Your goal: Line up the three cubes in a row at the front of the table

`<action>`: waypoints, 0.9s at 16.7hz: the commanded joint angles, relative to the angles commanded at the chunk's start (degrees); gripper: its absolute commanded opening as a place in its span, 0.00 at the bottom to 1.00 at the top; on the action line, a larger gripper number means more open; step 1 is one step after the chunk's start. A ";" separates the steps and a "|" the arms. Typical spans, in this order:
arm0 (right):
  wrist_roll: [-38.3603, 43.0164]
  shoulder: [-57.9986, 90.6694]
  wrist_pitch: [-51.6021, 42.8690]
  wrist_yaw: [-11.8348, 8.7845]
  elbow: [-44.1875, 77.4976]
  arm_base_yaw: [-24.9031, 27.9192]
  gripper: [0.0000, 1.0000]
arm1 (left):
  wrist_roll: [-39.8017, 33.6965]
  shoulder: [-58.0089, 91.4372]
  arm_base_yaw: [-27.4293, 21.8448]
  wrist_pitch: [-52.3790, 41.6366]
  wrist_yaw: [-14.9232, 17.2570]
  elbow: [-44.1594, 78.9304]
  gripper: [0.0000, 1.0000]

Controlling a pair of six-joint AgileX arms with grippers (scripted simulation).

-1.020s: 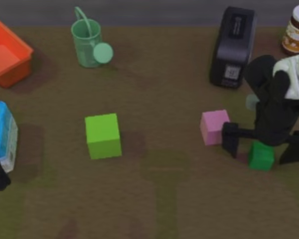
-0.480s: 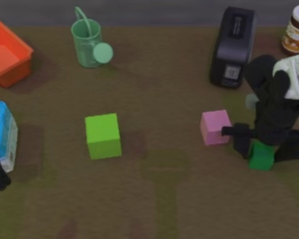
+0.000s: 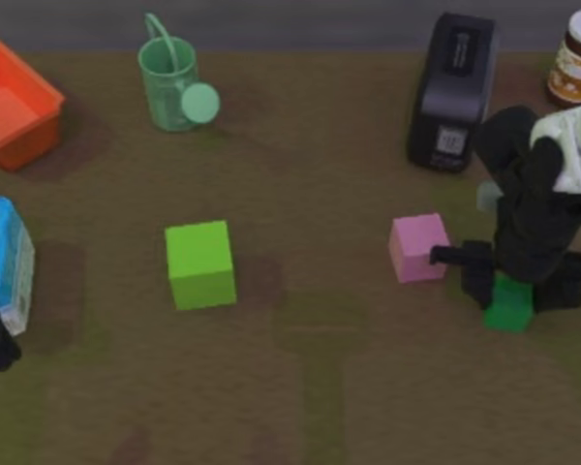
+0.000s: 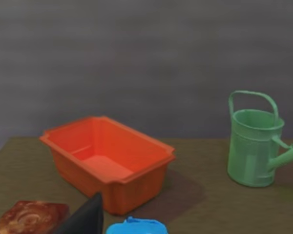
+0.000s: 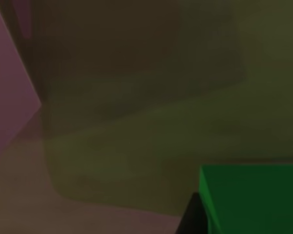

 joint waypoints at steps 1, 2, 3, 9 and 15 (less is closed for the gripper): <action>0.00 0.00 0.00 0.00 0.00 0.00 0.00 | 0.00 0.00 0.00 0.00 0.00 0.00 1.00; -0.52 -2.31 -1.37 0.88 0.74 -0.14 0.00 | 0.00 0.00 0.00 0.00 0.00 0.00 1.00; -0.54 -2.38 -1.56 0.88 0.88 -0.09 0.00 | 0.00 0.00 0.00 0.00 0.00 0.00 1.00; -0.57 -7.39 -12.70 0.84 6.31 0.25 0.00 | 0.00 0.00 0.00 0.00 0.00 0.00 1.00; -0.59 -9.26 -15.66 0.80 7.89 0.07 0.00 | 0.00 0.00 0.00 0.00 0.00 0.00 1.00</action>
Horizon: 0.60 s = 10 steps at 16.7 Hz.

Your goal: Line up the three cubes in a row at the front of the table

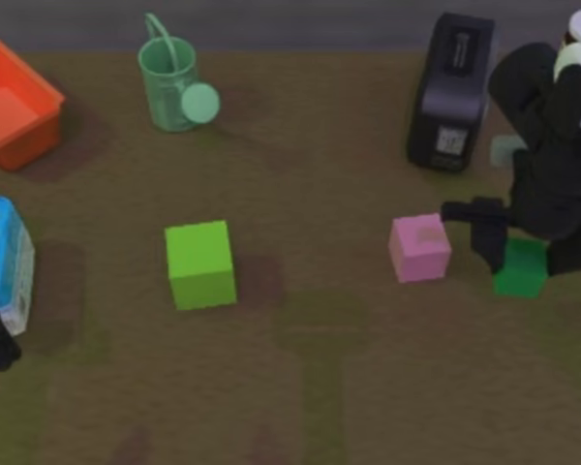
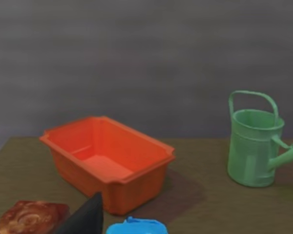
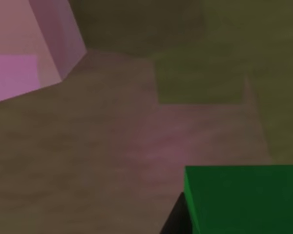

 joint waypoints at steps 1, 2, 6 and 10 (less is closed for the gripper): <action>0.08 0.00 -0.04 0.01 0.03 0.16 0.00 | 0.00 0.00 0.00 0.00 0.00 0.00 1.00; 0.43 -0.03 -0.22 0.04 0.16 0.89 0.00 | 0.00 0.00 0.00 0.00 0.00 0.00 1.00; 4.19 -0.51 -1.83 0.32 1.21 7.56 0.00 | 0.00 0.00 0.00 0.00 0.00 0.00 1.00; 8.86 -1.24 -3.89 0.67 2.27 16.10 0.00 | 0.00 0.00 0.00 0.00 0.00 0.00 1.00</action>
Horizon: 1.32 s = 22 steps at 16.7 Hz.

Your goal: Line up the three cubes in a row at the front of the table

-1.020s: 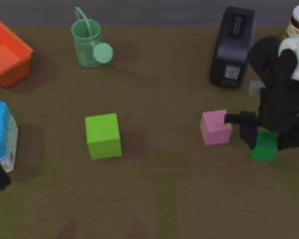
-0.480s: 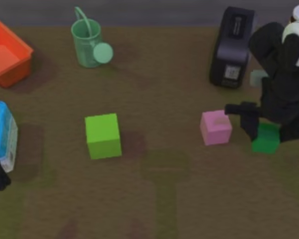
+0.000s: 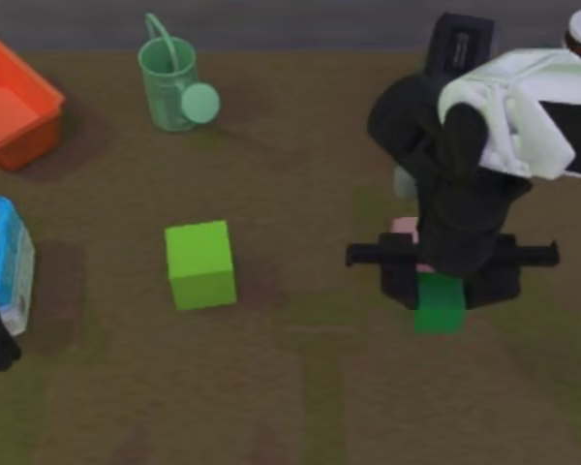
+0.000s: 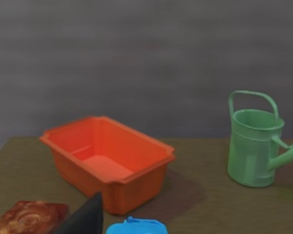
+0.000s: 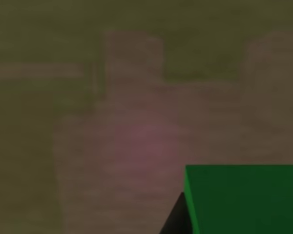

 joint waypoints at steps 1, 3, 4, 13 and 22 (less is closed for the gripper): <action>0.91 -0.20 -0.37 0.07 0.21 1.71 0.00 | 0.00 0.00 0.00 0.00 0.00 0.00 1.00; 1.99 -0.51 -0.77 0.17 0.45 3.64 0.00 | 0.00 0.00 0.00 0.00 0.00 0.00 1.00; 2.05 -0.53 -0.79 0.18 0.46 3.74 0.00 | 0.00 0.00 0.00 0.00 0.00 0.00 1.00; 2.16 2.94 7.44 0.13 -4.34 3.63 0.00 | 0.00 0.00 0.00 0.00 0.00 0.00 1.00; 2.23 5.66 13.87 0.22 -8.01 3.84 0.08 | 0.00 0.00 0.00 0.00 0.00 0.00 1.00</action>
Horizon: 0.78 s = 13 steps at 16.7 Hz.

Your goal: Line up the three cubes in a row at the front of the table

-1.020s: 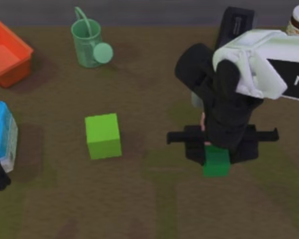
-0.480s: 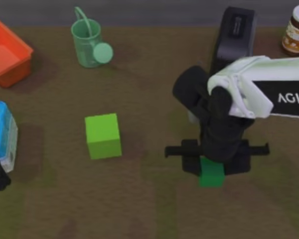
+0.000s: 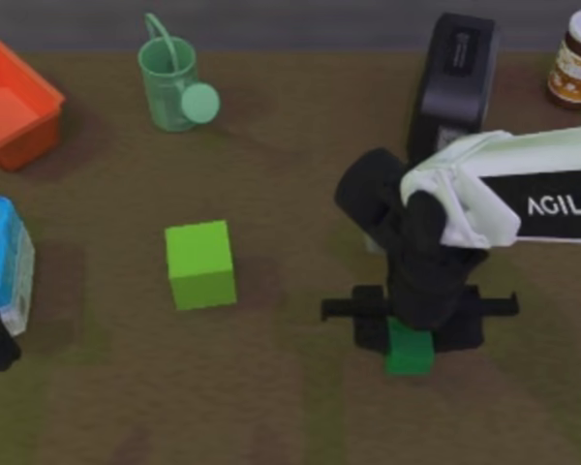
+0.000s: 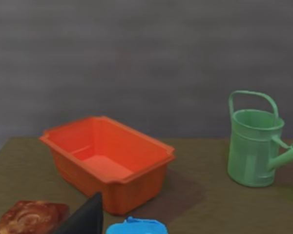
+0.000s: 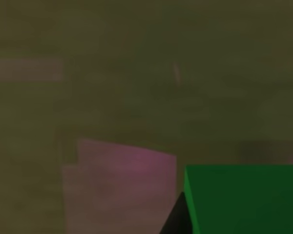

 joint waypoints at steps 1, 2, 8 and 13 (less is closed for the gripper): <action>0.00 0.00 0.00 0.00 0.00 0.00 0.15 | 0.00 0.00 0.00 0.00 0.00 0.00 1.00; 0.00 0.00 0.00 0.00 0.00 0.00 0.23 | 0.00 0.00 0.00 0.00 0.00 0.00 1.00; 0.00 0.00 0.00 0.00 0.00 0.00 0.68 | 0.00 0.00 0.00 0.00 0.00 0.00 1.00; 0.00 0.00 0.00 0.00 0.00 0.00 1.00 | 0.00 0.00 0.00 0.00 0.00 0.00 1.00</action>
